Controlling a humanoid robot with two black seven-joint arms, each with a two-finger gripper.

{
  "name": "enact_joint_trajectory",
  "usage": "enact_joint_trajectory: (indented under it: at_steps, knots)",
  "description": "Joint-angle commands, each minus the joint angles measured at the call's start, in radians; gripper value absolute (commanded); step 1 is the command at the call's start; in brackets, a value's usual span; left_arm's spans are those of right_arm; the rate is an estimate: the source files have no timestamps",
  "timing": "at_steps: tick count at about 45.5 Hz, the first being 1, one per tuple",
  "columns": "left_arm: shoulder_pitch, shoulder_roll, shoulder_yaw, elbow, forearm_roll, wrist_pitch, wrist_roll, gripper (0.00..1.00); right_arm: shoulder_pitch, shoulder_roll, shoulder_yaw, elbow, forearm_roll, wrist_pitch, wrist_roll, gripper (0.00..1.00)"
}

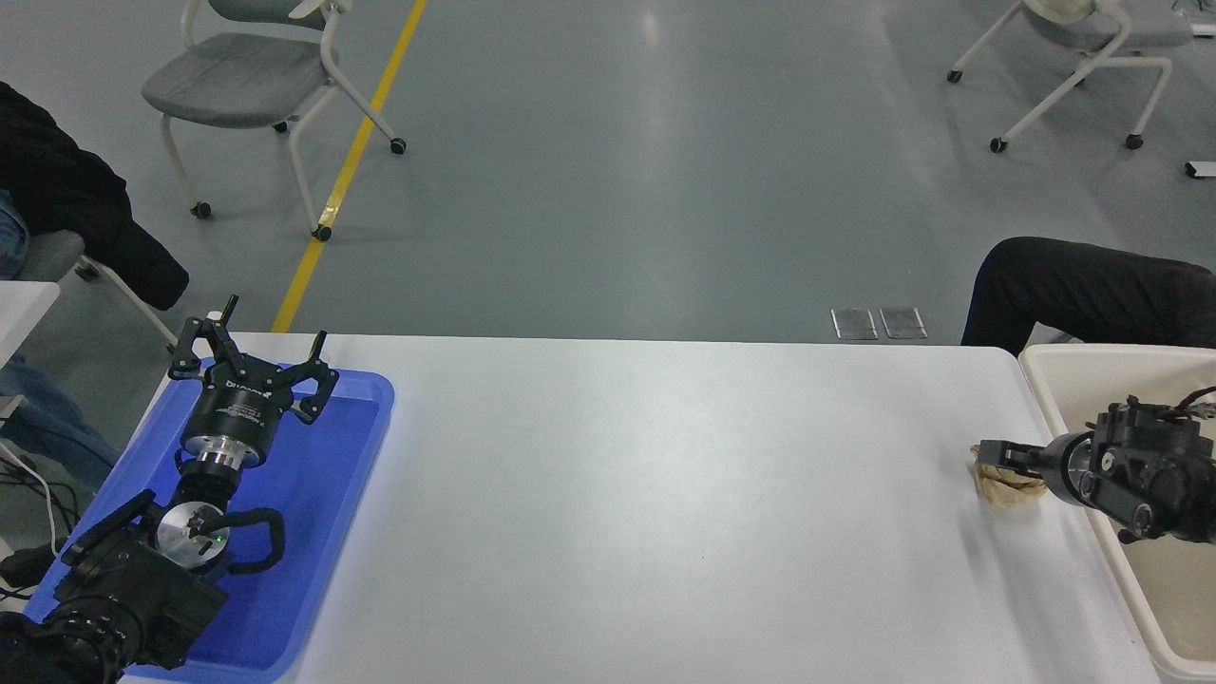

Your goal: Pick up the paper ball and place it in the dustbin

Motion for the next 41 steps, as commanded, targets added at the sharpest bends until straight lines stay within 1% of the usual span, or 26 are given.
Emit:
enact_joint_trajectory:
  at_steps: [1, 4, 5, 8, 10, 12, 15, 17, 18, 19, 20, 30, 36, 38, 41]
  knots:
    - [0.000, 0.000, 0.000, 0.000, 0.000, 0.000, 0.000, 1.00, -0.070, 0.040, 0.129, -0.018, 0.004, -0.028, -0.005, 0.96]
    - [0.000, 0.000, 0.000, 0.000, 0.000, 0.000, 0.000, 1.00, -0.073, 0.049, 0.137, -0.026, 0.004, -0.028, -0.007, 0.91]
    - [0.000, 0.000, 0.000, 0.000, 0.000, 0.000, 0.000, 1.00, -0.076, 0.051, 0.137, -0.030, 0.004, -0.028, -0.007, 0.87]
    - [0.000, 0.000, 0.000, 0.003, 0.000, 0.000, 0.000, 1.00, -0.083, 0.057, 0.137, -0.036, 0.004, -0.028, -0.005, 0.70]
    - [0.001, 0.000, 0.000, 0.000, 0.000, 0.000, 0.000, 1.00, -0.083, 0.057, 0.137, -0.036, 0.004, -0.028, -0.007, 0.57]
    - [0.000, 0.000, 0.000, 0.000, 0.000, 0.000, 0.000, 1.00, -0.083, 0.058, 0.135, -0.036, 0.004, -0.028, -0.007, 0.46]
    - [0.000, 0.000, 0.000, 0.000, 0.000, 0.000, 0.000, 1.00, -0.083, 0.058, 0.137, -0.038, 0.004, -0.028, -0.007, 0.36]
    - [0.000, 0.000, 0.000, 0.000, 0.000, 0.000, 0.000, 1.00, -0.083, 0.058, 0.137, -0.038, 0.004, -0.028, -0.007, 0.32]
    - [0.000, 0.000, 0.000, 0.003, 0.000, 0.000, 0.000, 1.00, -0.083, 0.058, 0.137, -0.038, 0.004, -0.028, -0.007, 0.23]
    - [0.001, 0.000, 0.000, 0.000, 0.000, 0.000, 0.000, 1.00, -0.083, 0.057, 0.137, -0.038, 0.004, -0.028, -0.007, 0.08]
    - [0.001, 0.000, 0.000, 0.000, 0.000, 0.000, 0.000, 1.00, -0.083, 0.058, 0.137, -0.038, 0.004, -0.028, -0.005, 0.00]
    - [0.000, 0.000, 0.000, 0.000, 0.000, 0.000, 0.000, 1.00, -0.070, 0.046, 0.137, -0.030, 0.005, -0.023, -0.002, 0.00]
    - [0.000, 0.000, 0.000, 0.000, 0.000, 0.000, 0.000, 1.00, -0.031, 0.037, 0.128, 0.020, 0.005, -0.016, -0.001, 0.00]
    - [0.000, 0.001, 0.000, 0.000, 0.000, 0.000, 0.000, 1.00, -0.006, 0.014, 0.118, 0.068, 0.001, -0.014, -0.002, 0.00]
    - [0.000, 0.000, 0.000, 0.000, 0.000, 0.000, 0.000, 1.00, 0.040, -0.070, 0.092, 0.170, -0.010, -0.013, -0.008, 0.00]
